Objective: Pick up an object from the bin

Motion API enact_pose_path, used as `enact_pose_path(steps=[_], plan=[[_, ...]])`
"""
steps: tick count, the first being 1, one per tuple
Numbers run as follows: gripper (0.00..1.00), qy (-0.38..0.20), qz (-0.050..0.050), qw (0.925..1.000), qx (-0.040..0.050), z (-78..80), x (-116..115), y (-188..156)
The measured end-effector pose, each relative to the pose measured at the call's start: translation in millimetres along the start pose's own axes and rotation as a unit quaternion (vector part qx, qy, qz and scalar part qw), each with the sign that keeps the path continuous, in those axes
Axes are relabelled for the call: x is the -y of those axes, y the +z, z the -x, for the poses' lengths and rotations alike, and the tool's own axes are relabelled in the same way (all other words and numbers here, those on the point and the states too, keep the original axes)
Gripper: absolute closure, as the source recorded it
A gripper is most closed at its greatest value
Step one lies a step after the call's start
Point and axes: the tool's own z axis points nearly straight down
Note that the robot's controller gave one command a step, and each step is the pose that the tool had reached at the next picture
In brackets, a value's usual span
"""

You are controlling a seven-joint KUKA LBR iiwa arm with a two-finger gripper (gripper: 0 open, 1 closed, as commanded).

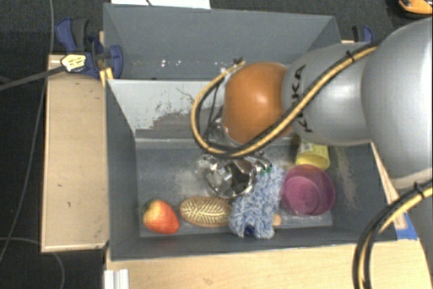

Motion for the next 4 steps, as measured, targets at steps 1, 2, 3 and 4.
enact_pose_path(steps=[1, 2, 3, 4], plan=[[1.0, 0.001, 0.0, 1.0, 0.0, 0.0, 0.0, 0.0], [1.0, 0.002, 0.001, 1.0, 0.0002, -0.2, -0.9, -19.4], [1.0, 0.003, 0.002, 1.0, -0.0015, -0.5, -1.5, -62.9], [1.0, 0.006, 0.001, 1.0, 0.0013, 1.1, -1.0, -92.9]])
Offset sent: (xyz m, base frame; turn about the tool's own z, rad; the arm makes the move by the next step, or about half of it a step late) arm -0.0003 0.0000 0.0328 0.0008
